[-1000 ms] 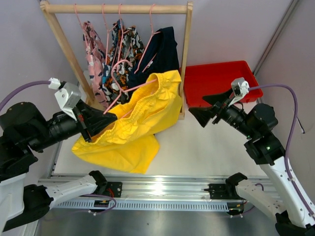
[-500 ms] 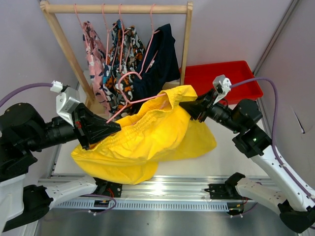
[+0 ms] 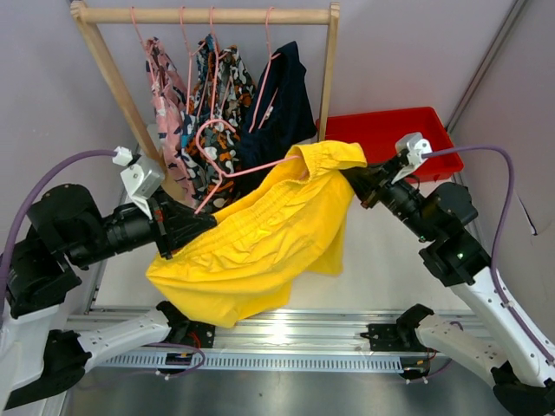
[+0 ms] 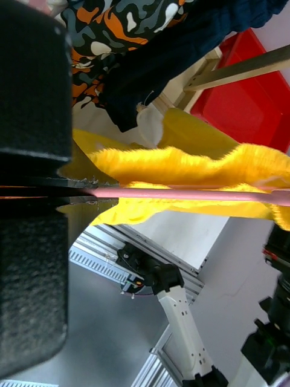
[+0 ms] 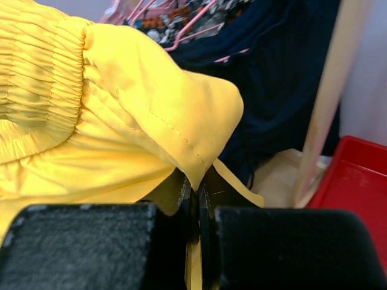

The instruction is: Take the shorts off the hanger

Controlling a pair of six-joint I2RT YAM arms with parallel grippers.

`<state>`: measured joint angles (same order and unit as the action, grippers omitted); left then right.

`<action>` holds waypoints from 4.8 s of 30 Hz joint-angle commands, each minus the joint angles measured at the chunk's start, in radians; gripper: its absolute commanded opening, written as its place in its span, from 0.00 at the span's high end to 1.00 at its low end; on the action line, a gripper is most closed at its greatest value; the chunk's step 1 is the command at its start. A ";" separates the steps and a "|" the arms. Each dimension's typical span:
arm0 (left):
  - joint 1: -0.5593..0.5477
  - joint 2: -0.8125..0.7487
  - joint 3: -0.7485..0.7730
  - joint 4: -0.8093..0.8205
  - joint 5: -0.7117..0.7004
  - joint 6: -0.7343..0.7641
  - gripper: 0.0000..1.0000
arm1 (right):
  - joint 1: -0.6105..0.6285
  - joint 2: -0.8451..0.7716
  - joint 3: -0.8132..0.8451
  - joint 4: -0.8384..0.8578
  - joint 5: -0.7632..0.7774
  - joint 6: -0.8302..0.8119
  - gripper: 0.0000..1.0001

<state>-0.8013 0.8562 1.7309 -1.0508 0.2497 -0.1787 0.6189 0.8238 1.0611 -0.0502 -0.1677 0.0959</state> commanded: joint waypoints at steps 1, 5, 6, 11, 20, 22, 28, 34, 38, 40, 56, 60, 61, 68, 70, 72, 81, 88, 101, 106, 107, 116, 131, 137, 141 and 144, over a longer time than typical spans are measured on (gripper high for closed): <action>-0.006 -0.029 -0.027 0.031 -0.030 0.007 1.00 | -0.079 -0.026 0.077 0.009 0.126 -0.029 1.00; -0.006 -0.054 -0.079 0.029 -0.004 0.001 1.00 | -0.191 -0.020 0.088 0.012 0.131 0.021 1.00; -0.006 -0.060 -0.086 0.032 0.000 -0.002 1.00 | -0.209 -0.008 0.092 0.012 0.128 0.030 1.00; -0.009 -0.089 -0.116 0.029 0.011 -0.008 1.00 | -0.326 0.034 0.122 -0.005 0.128 0.109 1.00; -0.022 -0.085 -0.111 0.023 0.011 -0.008 1.00 | -0.473 0.123 0.158 -0.034 0.134 0.234 1.00; -0.022 -0.074 -0.106 0.023 0.003 -0.007 1.00 | -0.492 0.124 0.151 -0.031 0.111 0.245 1.00; -0.022 -0.014 -0.001 0.046 -0.053 0.008 1.00 | -0.493 0.078 0.068 0.003 0.044 0.297 1.00; -0.022 0.072 -0.062 0.243 -0.168 -0.011 1.00 | -0.376 -0.026 -0.062 0.194 -0.344 0.334 1.00; -0.022 0.147 -0.129 0.386 -0.303 -0.034 1.00 | -0.083 -0.029 0.005 0.017 -0.345 0.135 1.00; -0.022 0.201 -0.129 0.429 -0.352 -0.030 1.00 | -0.003 -0.014 0.049 -0.108 -0.232 0.044 1.00; -0.022 0.231 -0.205 0.351 -0.405 -0.079 1.00 | -0.477 0.455 0.897 -0.042 0.251 -0.074 1.00; -0.022 0.259 -0.220 0.365 -0.382 -0.090 1.00 | -0.623 0.701 1.131 0.070 0.191 -0.009 1.00; -0.022 0.270 -0.220 0.373 -0.379 -0.093 1.00 | -0.658 0.794 1.192 0.099 0.182 0.039 1.00; -0.022 0.357 -0.157 0.379 -0.398 -0.099 1.00 | -0.763 1.141 1.361 0.187 0.083 0.189 1.00; -0.019 0.380 -0.145 0.376 -0.432 -0.099 1.00 | -0.762 1.144 1.271 0.199 0.047 0.218 1.00; -0.006 0.402 -0.107 0.362 -0.469 -0.097 1.00 | -0.748 1.080 0.996 0.328 0.036 0.266 1.00; 0.076 0.564 0.119 0.262 -0.526 -0.062 1.00 | -0.696 0.904 0.421 0.288 0.002 0.349 0.26; 0.096 0.786 0.478 0.233 -0.459 -0.041 1.00 | -0.639 0.781 0.191 0.128 0.042 0.341 0.01; 0.188 1.167 0.828 0.431 -0.320 -0.120 1.00 | -0.473 0.418 -0.185 0.135 0.028 0.338 0.01; 0.200 1.241 0.881 0.567 -0.310 -0.110 1.00 | -0.365 0.336 -0.291 0.144 0.051 0.314 0.01; 0.205 1.259 0.891 0.583 -0.302 -0.120 1.00 | -0.351 0.325 -0.303 0.148 0.059 0.314 0.01; 0.208 1.238 0.811 0.571 -0.227 -0.128 0.66 | -0.269 0.336 -0.351 0.150 0.109 0.324 0.00; 0.166 0.638 0.515 0.345 -0.432 0.050 0.01 | -0.148 0.302 -0.389 0.135 0.226 0.334 0.01; 0.183 0.580 0.389 0.344 -0.484 0.079 0.01 | -0.114 0.279 -0.406 0.119 0.254 0.340 0.01; 0.194 0.580 0.294 0.408 -0.463 0.076 0.03 | -0.108 0.247 -0.412 0.087 0.269 0.334 0.00; 0.201 0.621 0.285 0.422 -0.451 0.073 0.04 | -0.108 0.224 -0.421 0.064 0.281 0.327 0.01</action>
<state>-0.6136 1.3922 2.0510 -0.6277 -0.2070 -0.1291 0.5049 1.0851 0.6518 0.0273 0.0704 0.4259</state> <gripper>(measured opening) 0.962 0.993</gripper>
